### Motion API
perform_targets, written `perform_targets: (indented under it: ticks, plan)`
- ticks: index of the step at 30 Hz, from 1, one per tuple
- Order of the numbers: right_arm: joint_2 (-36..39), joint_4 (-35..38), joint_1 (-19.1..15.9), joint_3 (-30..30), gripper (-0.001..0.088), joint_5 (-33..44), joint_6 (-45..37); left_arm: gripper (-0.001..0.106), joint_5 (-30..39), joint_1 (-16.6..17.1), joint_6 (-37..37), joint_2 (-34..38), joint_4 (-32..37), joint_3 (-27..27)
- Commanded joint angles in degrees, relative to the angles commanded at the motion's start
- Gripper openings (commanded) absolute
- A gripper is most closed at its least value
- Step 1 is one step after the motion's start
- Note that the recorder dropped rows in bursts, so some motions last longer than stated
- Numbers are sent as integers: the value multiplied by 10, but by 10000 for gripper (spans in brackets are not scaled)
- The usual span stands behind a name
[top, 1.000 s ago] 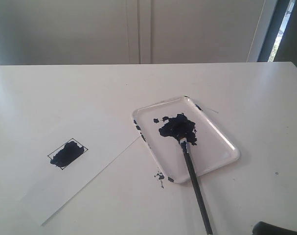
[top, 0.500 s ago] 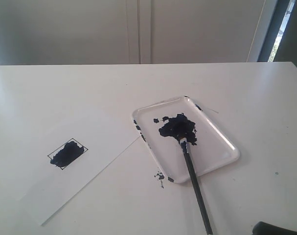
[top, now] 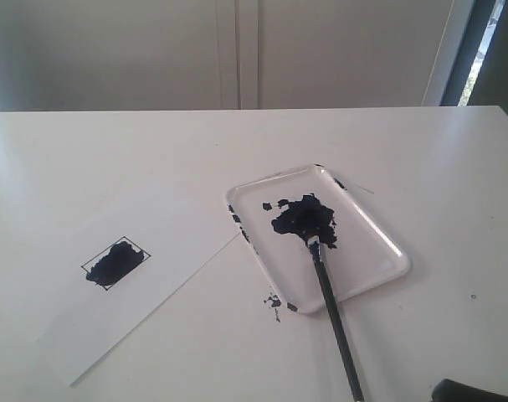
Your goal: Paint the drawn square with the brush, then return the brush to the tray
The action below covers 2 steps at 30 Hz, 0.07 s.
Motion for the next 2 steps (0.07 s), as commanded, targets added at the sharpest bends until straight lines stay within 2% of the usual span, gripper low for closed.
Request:
perform_targets:
  ticks: [2]
  plan:
    - [0, 0, 0, 0, 0, 0, 0, 0, 0, 0, 0, 0, 0, 0]
